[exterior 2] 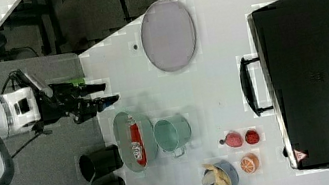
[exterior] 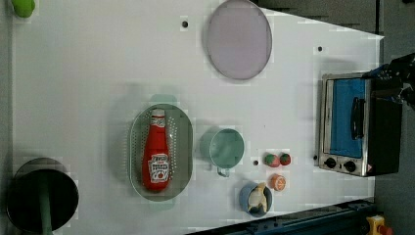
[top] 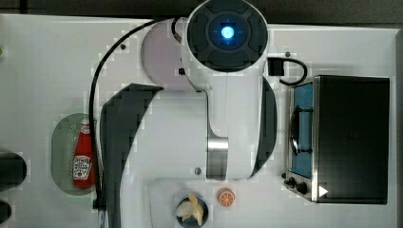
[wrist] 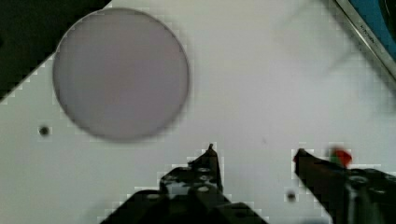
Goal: Pick ketchup from strainer and place it on the table
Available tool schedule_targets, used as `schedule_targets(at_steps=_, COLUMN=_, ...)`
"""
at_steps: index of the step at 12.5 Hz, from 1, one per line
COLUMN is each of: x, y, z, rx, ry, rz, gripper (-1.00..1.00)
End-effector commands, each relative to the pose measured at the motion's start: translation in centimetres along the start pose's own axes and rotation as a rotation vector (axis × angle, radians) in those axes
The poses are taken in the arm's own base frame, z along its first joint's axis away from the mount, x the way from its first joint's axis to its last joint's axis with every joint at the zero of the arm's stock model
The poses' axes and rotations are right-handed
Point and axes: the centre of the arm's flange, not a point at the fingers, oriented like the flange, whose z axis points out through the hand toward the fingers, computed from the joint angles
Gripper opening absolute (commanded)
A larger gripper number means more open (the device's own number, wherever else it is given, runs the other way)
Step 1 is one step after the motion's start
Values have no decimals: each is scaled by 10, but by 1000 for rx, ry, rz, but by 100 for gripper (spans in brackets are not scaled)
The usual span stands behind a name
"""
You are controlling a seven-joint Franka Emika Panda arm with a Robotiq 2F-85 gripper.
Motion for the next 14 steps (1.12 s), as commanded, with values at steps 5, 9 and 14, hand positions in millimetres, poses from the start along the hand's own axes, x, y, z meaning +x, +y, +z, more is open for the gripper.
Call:
schedule_targets(at_steps=5, x=-76, y=32, z=-53, rx=8, ry=-14, rz=-58, gripper=100)
schedule_targets(at_steps=9, x=-152, y=-45, z=-35, rx=-22, ry=-6, rz=-263, gripper=100)
schedule_targets(at_steps=14, x=-261, y=-138, z=6, rx=31, ry=33, rz=-532, gripper=100)
